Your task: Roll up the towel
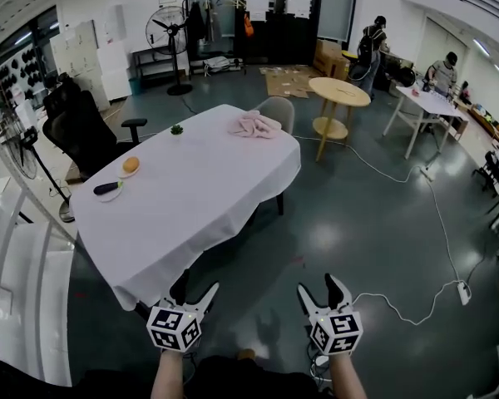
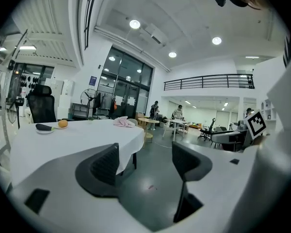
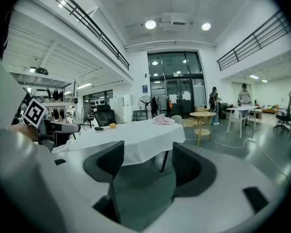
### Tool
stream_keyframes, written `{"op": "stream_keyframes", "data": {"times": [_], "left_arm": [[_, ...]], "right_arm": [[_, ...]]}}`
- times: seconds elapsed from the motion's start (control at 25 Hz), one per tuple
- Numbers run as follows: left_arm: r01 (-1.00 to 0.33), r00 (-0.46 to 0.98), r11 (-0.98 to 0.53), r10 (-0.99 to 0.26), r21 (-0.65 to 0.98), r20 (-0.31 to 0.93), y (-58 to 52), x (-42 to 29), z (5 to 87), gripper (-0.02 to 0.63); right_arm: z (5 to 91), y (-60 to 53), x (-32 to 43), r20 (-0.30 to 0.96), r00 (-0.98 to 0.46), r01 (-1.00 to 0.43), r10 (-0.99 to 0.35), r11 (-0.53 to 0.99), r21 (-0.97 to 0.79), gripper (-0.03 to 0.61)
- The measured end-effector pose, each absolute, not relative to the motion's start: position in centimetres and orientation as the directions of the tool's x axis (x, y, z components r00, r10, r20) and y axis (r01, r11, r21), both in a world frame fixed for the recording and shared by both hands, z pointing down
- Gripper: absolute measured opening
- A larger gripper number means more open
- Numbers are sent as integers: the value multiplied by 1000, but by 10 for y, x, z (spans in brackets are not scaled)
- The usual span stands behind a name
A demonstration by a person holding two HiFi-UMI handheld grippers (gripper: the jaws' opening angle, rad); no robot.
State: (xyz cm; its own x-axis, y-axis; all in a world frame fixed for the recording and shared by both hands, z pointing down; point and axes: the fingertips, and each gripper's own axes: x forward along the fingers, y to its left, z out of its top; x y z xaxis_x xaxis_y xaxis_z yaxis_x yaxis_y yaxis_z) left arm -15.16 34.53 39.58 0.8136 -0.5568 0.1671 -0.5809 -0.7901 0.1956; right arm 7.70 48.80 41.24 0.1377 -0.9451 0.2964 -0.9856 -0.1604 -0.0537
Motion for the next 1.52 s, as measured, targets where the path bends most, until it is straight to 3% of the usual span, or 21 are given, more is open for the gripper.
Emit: {"op": "stream_keyframes", "data": {"times": [0.84, 1.52], "left_arm": [[-576, 816, -774, -527, 262, 235, 351, -152, 437, 354], [-568, 823, -781, -530, 260, 205, 240, -40, 419, 354]], "right_arm": [[440, 479, 64, 375, 99, -988, -922, -137, -74, 308], [432, 369, 170, 374, 79, -994, -924, -102, -42, 308]]}}
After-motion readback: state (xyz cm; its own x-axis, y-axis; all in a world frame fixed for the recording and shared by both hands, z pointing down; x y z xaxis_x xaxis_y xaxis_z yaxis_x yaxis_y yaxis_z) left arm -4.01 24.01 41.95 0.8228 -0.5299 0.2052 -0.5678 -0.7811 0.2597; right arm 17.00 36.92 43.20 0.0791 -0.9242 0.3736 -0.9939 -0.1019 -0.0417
